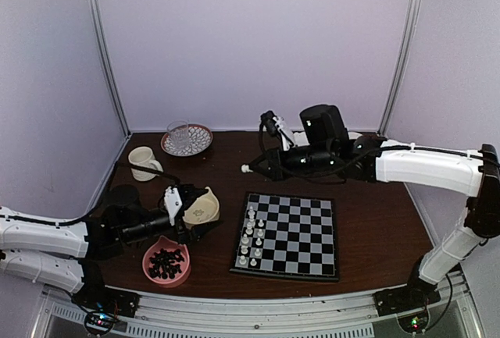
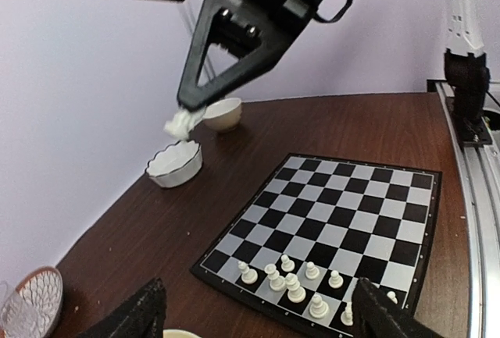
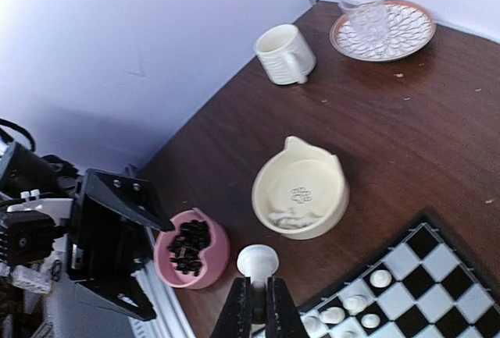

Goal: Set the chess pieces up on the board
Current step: Pass from the left arm to the right, then place the knight on b1.

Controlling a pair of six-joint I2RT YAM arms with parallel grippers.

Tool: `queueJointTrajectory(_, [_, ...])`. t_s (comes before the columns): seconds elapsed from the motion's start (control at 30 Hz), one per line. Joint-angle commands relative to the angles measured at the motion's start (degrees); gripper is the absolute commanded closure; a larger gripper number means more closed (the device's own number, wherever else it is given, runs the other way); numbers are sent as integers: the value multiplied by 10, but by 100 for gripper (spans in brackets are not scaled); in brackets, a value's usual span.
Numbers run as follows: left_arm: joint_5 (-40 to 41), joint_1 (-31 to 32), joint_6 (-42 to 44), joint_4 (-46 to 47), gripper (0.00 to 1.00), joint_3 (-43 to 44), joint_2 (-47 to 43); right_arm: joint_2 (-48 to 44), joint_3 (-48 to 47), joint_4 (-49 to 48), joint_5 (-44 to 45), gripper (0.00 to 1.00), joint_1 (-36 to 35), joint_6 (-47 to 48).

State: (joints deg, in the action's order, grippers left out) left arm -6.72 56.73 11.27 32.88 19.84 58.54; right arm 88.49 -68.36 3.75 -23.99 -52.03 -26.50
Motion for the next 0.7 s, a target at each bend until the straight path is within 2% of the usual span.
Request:
queueJointTrajectory(0.0, [108, 0, -110, -35, 16, 36, 3, 32, -98, 199, 60, 100, 27, 117])
queueJointTrajectory(0.13, [183, -13, -187, -140, 3, 86, 4, 114, -224, 325, 82, 100, 38, 178])
queueJointTrajectory(0.23, [148, -63, -256, -224, 3, 119, 9, 178, -307, 395, 96, 100, 40, 212])
queueJointTrajectory(0.3, [146, -77, -268, -254, 2, 132, 17, 214, -348, 424, 108, 100, 40, 226])
queueJointTrajectory(0.47, [193, -84, -284, -285, 2, 143, 35, 271, -388, 442, 132, 100, 49, 243])
queueJointTrajectory(0.67, [212, -107, -316, -314, 2, 147, 38, 294, -394, 453, 113, 100, 60, 258])
